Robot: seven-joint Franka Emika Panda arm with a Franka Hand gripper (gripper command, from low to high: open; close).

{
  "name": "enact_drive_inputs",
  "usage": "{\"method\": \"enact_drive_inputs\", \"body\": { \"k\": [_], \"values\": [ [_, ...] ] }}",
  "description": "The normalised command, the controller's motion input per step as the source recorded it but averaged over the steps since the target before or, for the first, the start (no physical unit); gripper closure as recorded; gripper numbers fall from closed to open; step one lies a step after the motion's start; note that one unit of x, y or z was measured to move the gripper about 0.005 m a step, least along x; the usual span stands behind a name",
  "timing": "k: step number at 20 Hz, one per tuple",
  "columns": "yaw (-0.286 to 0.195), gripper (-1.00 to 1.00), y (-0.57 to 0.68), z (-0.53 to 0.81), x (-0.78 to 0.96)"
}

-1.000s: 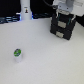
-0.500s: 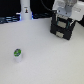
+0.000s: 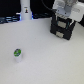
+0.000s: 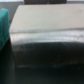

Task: Open the kcup holder, insert the kcup into the holder, and close the kcup holder

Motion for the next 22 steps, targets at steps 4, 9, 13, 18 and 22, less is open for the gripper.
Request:
{"method": "enact_drive_inputs", "body": {
  "k": [4,9,13,18,22],
  "values": [
    [0.0,1.0,0.0,0.0,0.0],
    [-0.002,1.0,0.0,0.01,0.14],
    [-0.009,1.0,-0.19,0.13,0.69],
    [-0.015,1.0,-0.26,0.18,0.96],
    [-0.023,1.0,-0.26,0.17,1.0]
  ]
}}
